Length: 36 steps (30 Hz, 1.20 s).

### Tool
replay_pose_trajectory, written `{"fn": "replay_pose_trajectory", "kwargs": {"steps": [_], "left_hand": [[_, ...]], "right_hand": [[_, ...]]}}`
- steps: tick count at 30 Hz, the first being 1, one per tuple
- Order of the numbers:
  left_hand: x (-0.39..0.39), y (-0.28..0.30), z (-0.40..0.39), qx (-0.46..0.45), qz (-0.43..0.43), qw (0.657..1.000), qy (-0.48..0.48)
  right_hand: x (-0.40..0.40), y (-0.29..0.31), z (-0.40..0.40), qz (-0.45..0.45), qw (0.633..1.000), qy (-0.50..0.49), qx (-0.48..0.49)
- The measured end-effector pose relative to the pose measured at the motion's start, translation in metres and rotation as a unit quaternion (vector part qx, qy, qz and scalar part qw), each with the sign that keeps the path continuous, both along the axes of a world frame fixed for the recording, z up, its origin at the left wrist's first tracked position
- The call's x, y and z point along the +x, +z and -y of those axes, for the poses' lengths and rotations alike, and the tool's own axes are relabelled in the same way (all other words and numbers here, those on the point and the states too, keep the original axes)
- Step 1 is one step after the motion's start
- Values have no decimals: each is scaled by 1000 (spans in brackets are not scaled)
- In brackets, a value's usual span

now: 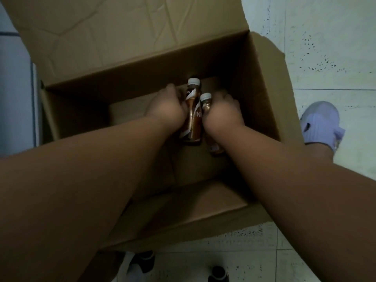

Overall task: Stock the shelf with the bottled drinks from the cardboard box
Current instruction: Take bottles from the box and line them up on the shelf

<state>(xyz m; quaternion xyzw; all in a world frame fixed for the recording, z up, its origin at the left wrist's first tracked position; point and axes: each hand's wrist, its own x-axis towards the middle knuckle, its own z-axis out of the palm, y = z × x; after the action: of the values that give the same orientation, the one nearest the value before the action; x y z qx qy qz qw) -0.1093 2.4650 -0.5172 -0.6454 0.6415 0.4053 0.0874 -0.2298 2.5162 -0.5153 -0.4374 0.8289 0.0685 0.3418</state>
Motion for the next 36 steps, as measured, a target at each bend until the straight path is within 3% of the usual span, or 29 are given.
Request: {"fn": "replay_pose_trajectory", "kwargs": {"steps": [2, 4, 9, 12, 19, 23, 26, 36], "left_hand": [[-6, -12, 10, 71, -12, 986, 150], [-11, -21, 17, 107, -17, 977, 183], [-9, -37, 17, 94, -8, 995, 27], [-1, -25, 9, 59, 3, 996, -62], [38, 5, -59, 172, 24, 985, -3], [52, 31, -69, 80, 61, 993, -59], [70, 78, -62, 25, 57, 997, -47], [142, 297, -50, -150, 39, 987, -42]], "right_hand": [[2, -8, 8, 30, 998, -39, 29], [2, -14, 13, 74, 994, -76, 39], [-13, -9, 6, 136, 985, -103, 30], [-22, 7, -5, 139, 982, -127, -24], [-10, 46, -24, 152, 982, -86, -70], [5, 63, -29, 127, 983, 12, -129], [20, 102, -26, 100, 976, 99, -166], [88, 314, -5, 0, 893, 315, -320]]}}
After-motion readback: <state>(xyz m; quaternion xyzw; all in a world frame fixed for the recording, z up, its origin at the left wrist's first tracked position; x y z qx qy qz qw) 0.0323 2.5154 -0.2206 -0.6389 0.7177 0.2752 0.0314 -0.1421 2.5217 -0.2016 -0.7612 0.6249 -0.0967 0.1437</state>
